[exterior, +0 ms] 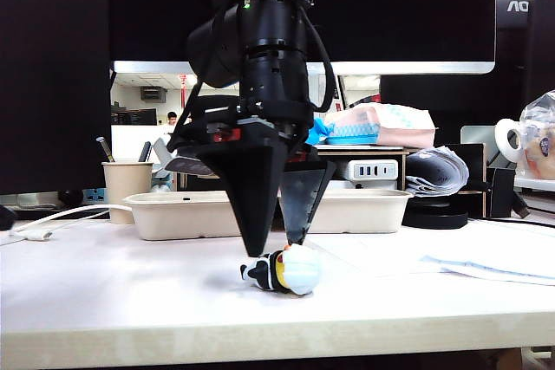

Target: Put the dolls with similar sizes into the same paper box, while dolls with different sizes go into separate paper boxes.

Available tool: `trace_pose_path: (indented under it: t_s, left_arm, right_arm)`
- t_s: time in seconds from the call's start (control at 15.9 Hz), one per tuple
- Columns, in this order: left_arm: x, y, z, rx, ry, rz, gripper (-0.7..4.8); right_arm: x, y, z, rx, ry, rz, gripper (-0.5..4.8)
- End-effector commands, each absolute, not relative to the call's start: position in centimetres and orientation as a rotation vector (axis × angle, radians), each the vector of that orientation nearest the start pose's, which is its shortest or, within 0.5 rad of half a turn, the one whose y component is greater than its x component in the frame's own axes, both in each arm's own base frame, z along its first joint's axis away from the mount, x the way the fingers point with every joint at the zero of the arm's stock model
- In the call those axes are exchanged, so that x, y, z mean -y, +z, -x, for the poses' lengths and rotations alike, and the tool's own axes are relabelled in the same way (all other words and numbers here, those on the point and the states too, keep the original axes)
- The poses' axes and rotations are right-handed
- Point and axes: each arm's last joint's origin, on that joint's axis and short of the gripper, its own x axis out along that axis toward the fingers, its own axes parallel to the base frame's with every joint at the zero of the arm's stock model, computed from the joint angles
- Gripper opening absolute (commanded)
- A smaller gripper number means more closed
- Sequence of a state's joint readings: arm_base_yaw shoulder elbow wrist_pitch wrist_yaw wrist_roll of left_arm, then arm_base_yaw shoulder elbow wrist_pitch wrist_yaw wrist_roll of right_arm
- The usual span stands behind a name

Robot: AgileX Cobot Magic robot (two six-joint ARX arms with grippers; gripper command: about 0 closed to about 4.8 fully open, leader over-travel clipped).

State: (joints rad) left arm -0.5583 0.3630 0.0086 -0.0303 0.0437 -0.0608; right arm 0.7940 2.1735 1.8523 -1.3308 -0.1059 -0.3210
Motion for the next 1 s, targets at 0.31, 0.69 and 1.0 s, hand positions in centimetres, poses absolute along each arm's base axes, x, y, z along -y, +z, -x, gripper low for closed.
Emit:
trace_pose_path:
  t_s: [0.31, 0.69, 1.0]
  left_arm:
    - [7.0, 13.3, -9.0, -0.386, -0.673, -0.056, -0.05]
    - [7.0, 13.3, -9.0, -0.385, -0.673, -0.056, -0.05]
    - [7.0, 13.3, -9.0, -0.384, -0.672, -0.055, -0.05]
  right_arm:
    - [-29.6, 19.0, -27.8, -1.543, 0.954, 0.828, 3.58]
    - [-30.3, 18.5, -27.8, -1.479, 0.97, 0.822, 1.97]
    - [-30.8, 18.5, -28.5, -1.398, 0.968, 0.793, 1.03]
